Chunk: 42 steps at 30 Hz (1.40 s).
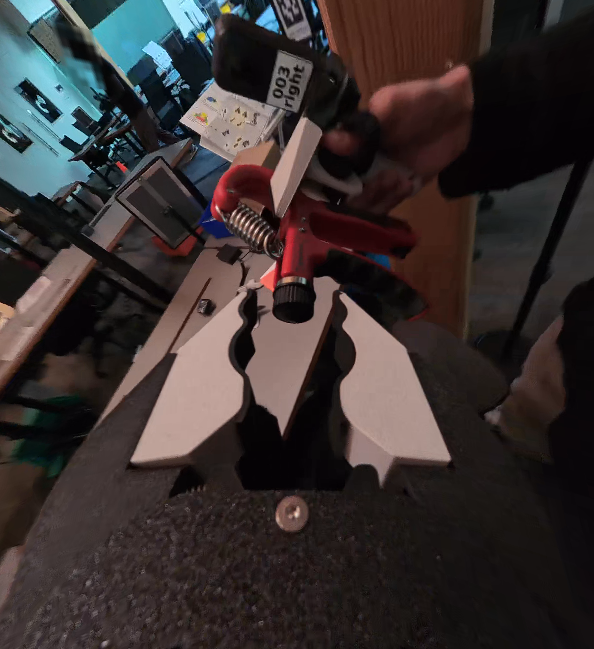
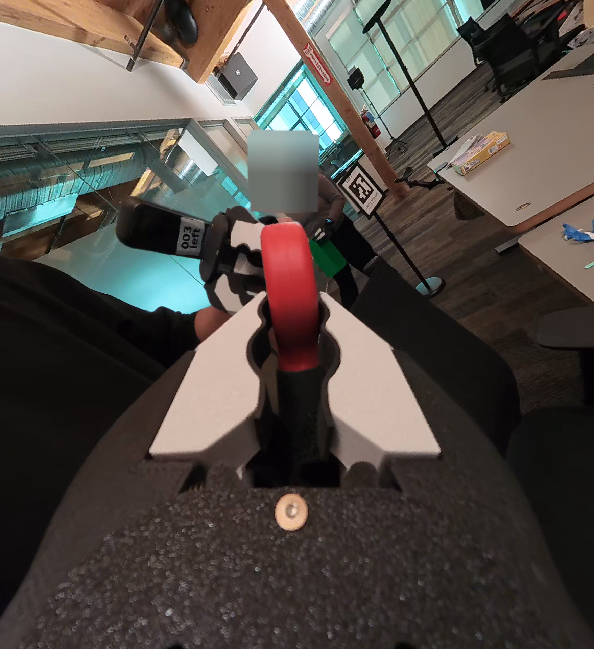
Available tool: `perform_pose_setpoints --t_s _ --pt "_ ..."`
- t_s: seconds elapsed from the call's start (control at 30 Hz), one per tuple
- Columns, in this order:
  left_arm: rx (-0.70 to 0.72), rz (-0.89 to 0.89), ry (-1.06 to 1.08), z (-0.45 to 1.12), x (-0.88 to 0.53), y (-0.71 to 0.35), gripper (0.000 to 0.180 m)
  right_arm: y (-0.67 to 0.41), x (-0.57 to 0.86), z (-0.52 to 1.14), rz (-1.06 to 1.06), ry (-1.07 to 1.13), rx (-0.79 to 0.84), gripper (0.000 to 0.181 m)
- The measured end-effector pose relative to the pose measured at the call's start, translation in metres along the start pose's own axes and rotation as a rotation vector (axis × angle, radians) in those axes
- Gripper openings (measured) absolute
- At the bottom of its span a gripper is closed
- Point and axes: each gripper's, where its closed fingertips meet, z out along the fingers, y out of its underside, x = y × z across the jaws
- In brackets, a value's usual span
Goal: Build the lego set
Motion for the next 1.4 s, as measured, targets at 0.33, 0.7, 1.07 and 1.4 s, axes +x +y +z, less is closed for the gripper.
perform_pose_setpoints --t_s 0.33,0.7,1.07,1.4 --pt "0.061 -0.398 0.165 0.001 -0.005 -0.016 0.022 -0.003 -0.005 -0.004 0.004 -0.024 0.026 0.022" --pt "0.303 -1.483 0.658 0.008 -0.016 -0.021 0.022 -0.012 -0.003 -0.011 -0.060 0.029 0.048 0.022" --pt "0.148 -0.435 0.140 0.015 -0.002 -0.004 0.035 -0.010 0.003 -0.018 0.020 0.023 0.058 0.022" --pt "0.124 -0.840 0.380 0.020 -0.002 -0.016 0.020 -0.011 -0.003 -0.025 -0.012 0.020 0.055 0.022"
